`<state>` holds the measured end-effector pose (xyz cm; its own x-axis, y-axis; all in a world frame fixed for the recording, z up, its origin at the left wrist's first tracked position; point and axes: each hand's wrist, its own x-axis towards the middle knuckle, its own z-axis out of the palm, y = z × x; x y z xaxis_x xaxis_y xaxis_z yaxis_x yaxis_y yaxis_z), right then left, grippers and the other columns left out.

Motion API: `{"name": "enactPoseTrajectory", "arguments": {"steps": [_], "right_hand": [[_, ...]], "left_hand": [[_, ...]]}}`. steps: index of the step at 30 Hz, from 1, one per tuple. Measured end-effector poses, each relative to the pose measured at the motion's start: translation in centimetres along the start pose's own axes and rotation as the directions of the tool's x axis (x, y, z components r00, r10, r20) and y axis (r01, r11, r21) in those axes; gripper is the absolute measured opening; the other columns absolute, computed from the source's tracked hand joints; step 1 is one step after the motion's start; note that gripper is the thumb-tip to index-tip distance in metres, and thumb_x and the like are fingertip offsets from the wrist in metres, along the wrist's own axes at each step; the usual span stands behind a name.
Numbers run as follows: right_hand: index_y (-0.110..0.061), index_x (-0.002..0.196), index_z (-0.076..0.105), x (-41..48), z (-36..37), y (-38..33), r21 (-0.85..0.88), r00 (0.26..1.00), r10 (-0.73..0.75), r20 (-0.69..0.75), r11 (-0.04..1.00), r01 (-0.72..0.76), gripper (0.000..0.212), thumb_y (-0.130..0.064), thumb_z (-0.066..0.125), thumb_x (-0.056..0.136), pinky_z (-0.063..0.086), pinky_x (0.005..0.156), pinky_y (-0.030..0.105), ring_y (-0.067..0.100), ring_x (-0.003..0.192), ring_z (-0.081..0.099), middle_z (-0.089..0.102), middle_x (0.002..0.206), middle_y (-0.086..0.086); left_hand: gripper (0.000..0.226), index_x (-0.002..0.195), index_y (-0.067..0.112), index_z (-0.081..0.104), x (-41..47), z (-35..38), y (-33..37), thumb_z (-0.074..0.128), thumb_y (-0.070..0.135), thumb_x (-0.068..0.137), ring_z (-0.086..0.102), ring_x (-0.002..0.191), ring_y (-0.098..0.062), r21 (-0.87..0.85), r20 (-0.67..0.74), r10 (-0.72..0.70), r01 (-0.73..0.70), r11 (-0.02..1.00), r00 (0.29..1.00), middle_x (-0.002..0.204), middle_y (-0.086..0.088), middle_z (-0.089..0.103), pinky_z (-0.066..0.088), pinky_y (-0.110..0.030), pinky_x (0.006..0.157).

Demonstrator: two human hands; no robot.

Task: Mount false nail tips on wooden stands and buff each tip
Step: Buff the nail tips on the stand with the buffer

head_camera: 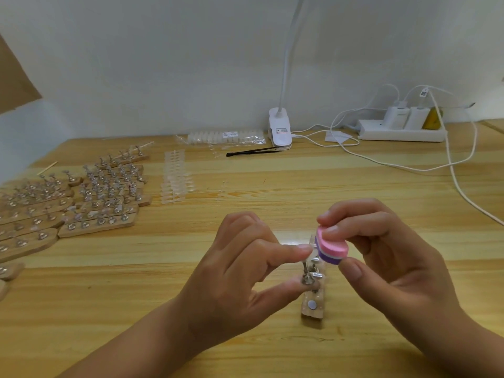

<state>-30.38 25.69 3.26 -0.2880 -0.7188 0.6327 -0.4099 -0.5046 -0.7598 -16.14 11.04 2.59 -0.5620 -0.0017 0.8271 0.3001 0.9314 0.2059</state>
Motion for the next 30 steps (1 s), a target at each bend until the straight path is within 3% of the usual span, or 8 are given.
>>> {"name": "enactPoseTrajectory", "arguments": {"steps": [11, 20, 30], "right_hand": [[-0.015, 0.100, 0.066, -0.12, 0.14, -0.31, 0.058, 0.999, 0.041, 0.019, 0.997, -0.042, 0.016, -0.020, 0.068, 0.085, 0.048, 0.093, 0.028, 0.025, 0.108, 0.060, 0.061, 0.109, 0.005], [-0.014, 0.101, 0.063, -0.32, 0.14, -0.14, 0.066, 0.999, 0.043, 0.017, 0.997, -0.044, 0.018, -0.019, 0.069, 0.084, 0.049, 0.094, 0.035, 0.027, 0.109, 0.059, 0.059, 0.111, 0.006], [-0.016, 0.100, 0.062, -0.26, 0.20, -0.26, 0.088, 0.998, 0.068, 0.014, 0.994, -0.069, 0.018, -0.018, 0.068, 0.084, 0.049, 0.095, 0.030, 0.026, 0.113, 0.061, 0.064, 0.112, 0.005]], "left_hand": [[0.033, 0.106, 0.014, 0.057, -0.15, 0.18, -0.05, 0.074, 0.028, 0.082, 0.033, 0.079, 0.002, -0.006, 0.018, 0.002, -0.002, 1.000, 1.000, 0.077, 0.010, 0.038, 0.046, -0.035, 0.078], [0.033, 0.106, 0.013, 0.057, -0.15, 0.22, 0.08, 0.073, 0.029, 0.082, 0.040, 0.073, -0.003, -0.018, 0.015, -0.003, 0.003, 1.000, 1.000, 0.077, 0.010, 0.038, 0.046, -0.036, 0.077], [0.033, 0.105, 0.013, 0.057, -0.17, 0.20, -0.01, 0.074, 0.025, 0.080, 0.040, 0.073, -0.004, -0.024, -0.001, -0.008, 0.008, 1.000, 1.000, 0.076, 0.009, 0.038, 0.046, -0.037, 0.075]]}}
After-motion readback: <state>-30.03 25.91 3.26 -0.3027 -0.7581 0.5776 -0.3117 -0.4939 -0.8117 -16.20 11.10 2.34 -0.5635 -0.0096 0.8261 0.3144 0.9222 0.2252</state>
